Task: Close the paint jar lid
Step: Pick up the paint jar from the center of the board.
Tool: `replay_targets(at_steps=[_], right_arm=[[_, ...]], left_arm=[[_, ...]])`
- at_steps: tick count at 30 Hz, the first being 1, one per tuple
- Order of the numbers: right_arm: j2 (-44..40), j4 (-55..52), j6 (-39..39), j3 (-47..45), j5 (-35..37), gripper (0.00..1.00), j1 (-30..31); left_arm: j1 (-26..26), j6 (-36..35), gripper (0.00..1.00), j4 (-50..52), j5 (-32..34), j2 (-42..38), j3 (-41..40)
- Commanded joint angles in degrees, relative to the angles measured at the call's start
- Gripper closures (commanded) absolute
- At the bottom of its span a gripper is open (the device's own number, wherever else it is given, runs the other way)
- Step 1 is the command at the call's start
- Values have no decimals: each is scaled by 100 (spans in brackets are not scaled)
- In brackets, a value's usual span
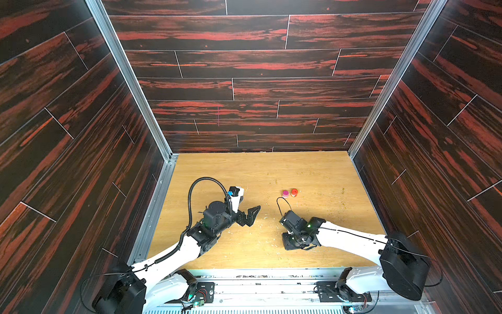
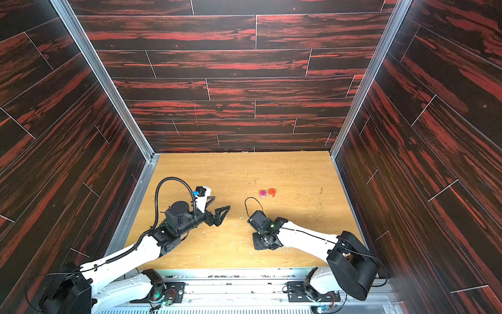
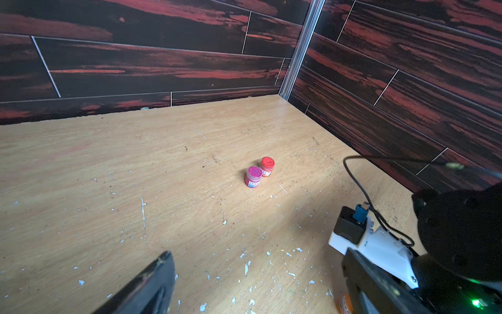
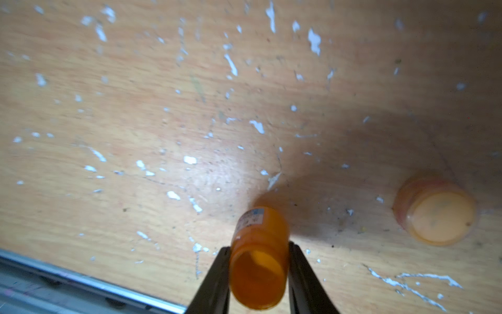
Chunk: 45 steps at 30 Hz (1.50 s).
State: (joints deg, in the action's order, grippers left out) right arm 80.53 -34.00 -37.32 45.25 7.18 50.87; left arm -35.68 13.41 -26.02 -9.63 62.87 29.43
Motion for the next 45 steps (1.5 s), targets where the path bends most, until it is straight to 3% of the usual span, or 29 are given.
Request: replay_targets(at_steps=[1,8,16,26,37,45], right_arm=[[33,-352,365,415,-226,68,-199],[173,-826,1166,1350,-1265,68,-938],[842,-1702,1836,3050,-2133,68,-1605],[1772,-2738,2111,5114,-2660,68,-1729],[2001,-3268,2264,5562,-3098,68,-1717],[2067,-3219,2214,5637,-3144,68,-1702]], left_arm=[[9,-113,0,-457,-45,-148,-111],[9,-580,0,-1213,-105,37,-163],[9,-1146,0,-2412,-740,614,-116],[9,-1166,2,-3823,-1810,1843,113],[0,-1112,10,-3858,-1921,2120,175],[-62,-1077,24,-3783,-2049,2325,309]])
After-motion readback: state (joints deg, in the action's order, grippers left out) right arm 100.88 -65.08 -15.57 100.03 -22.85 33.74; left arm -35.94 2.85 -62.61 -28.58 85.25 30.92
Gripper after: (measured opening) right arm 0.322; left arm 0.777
